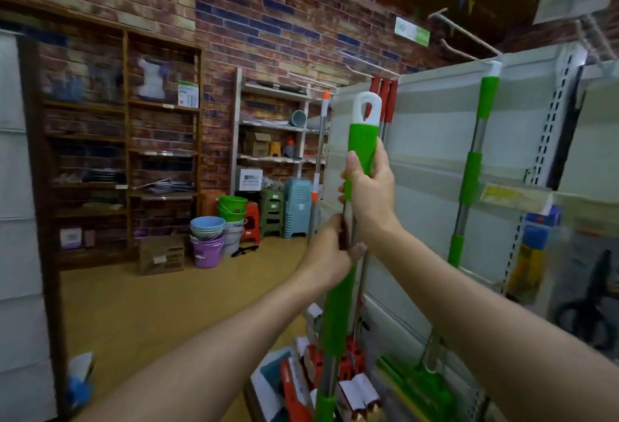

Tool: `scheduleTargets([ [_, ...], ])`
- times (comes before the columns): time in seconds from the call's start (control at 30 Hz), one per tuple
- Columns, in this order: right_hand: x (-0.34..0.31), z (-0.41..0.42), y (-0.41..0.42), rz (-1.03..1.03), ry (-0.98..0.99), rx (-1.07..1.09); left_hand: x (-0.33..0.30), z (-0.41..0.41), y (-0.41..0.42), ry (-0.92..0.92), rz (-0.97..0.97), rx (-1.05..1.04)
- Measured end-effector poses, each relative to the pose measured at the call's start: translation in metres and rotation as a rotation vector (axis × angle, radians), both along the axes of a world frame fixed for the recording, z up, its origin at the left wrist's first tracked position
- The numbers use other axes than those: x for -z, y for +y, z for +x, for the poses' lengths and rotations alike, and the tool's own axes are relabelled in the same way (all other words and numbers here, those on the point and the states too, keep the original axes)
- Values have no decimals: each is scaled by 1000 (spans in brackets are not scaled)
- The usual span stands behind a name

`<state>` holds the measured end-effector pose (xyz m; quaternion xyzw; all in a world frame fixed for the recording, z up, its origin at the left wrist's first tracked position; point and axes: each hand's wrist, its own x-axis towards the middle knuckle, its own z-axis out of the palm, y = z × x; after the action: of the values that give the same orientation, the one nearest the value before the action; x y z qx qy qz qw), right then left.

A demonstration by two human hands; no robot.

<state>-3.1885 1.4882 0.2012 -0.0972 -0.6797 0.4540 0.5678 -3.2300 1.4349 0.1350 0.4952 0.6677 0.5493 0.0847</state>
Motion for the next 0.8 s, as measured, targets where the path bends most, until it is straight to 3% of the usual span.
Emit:
scheduleTargets([
  [0.43, -16, -110, 117, -30, 34, 373, -15, -136, 134, 20, 79, 460],
  [0.8, -39, -100, 176, -24, 12, 615, -33, -145, 233, 6, 109, 825],
])
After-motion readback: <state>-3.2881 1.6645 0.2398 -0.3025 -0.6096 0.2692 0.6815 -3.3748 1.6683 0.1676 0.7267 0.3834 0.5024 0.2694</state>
